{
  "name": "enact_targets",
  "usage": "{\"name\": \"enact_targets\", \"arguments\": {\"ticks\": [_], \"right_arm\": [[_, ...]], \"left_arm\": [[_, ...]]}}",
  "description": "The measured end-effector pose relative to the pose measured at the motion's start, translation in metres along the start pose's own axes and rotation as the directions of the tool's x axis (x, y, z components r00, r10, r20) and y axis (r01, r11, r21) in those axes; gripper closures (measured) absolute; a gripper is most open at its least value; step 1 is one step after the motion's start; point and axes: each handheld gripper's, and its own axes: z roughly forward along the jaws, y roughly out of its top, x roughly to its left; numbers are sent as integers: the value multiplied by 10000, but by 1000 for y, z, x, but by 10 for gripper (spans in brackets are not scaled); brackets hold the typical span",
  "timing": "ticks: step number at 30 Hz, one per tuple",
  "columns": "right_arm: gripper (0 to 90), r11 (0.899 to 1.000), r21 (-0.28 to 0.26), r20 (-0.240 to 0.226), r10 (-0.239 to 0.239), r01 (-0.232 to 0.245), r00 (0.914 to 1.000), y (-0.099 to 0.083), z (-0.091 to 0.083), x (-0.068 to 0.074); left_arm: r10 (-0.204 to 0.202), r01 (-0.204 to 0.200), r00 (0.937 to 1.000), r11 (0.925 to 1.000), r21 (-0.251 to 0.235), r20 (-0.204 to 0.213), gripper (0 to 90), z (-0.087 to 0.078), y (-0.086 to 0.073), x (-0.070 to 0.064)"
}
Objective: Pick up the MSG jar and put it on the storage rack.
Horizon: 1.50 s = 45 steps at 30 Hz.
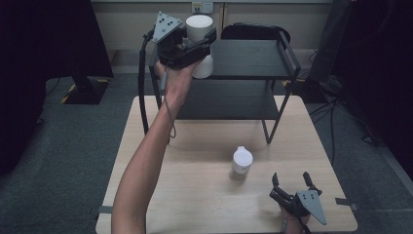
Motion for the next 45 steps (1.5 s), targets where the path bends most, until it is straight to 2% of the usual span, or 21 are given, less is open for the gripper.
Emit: {"name": "enact_targets", "arguments": {"ticks": [3,6,9,13,17,19,21,28,30,32,33,34,35,37,39,40,41,45], "right_arm": [[0,10000,-1,1,3,-3,10000,0,0,0],[0,10000,1,3,3,-3,10000,0,0,0],[0,10000,-1,1,0,0,10000,0,0,0],[0,10000,0,0,-5,5,10000,0,0,0],[0,10000,-1,-1,-1,1,10000,0,0,0],[0,10000,1,-1,-2,2,10000,0,0,0],[0,10000,0,-1,-4,4,10000,0,0,0],[0,10000,1,0,-1,1,10000,0,0,0],[0,10000,0,0,0,0,10000,0,0,0],[0,10000,-3,1,6,-6,10000,0,0,0],[0,10000,-4,0,8,-8,10000,0,0,0],[0,10000,-5,0,9,-9,10000,0,0,0],[0,10000,-7,0,8,-8,10000,0,0,0],[0,10000,-3,-2,3,-3,10000,0,0,0],[0,10000,-4,-5,9,-9,10000,0,0,0],[0,10000,-3,-4,7,-7,10000,0,0,0],[0,10000,-6,-4,9,-9,10000,0,0,0],[0,10000,-4,15,8,-8,10000,0,0,0]], "left_arm": [[76,-76,9998,10000,-34,-167,344,8,-5,-2],[-161,159,9995,9999,-68,-282,343,15,-9,-2],[-34,34,9989,10000,-7,-477,344,21,-12,-6],[148,-143,9987,9998,105,-488,343,26,-16,-6],[218,-220,9975,9998,-32,-676,343,28,-20,-11],[98,-102,9965,9999,-44,-824,343,28,-20,-13],[-6,-1,9971,10000,-93,-761,343,28,-21,-10],[88,-86,9969,10000,26,-779,340,28,-19,-11],[149,-143,9950,9999,62,-983,336,27,-18,-15],[221,-206,9904,9997,126,-1362,246,26,-16,-23],[2,13,9887,10000,99,-1497,209,24,-15,-26],[-217,212,9890,9998,-51,-1462,176,20,-16,-26],[-267,245,9859,9996,-150,-1653,156,18,-16,-31],[-38,-2,9826,9998,-217,-1858,74,15,-17,-36],[-140,140,9830,9999,-14,-1829,28,13,-14,-36],[-332,351,9840,9994,73,-1752,1,11,-12,-35],[-462,481,9838,9988,67,-1730,0,9,-12,-35],[-355,338,9821,9993,-126,-1849,0,-2,-17,-40]]}}
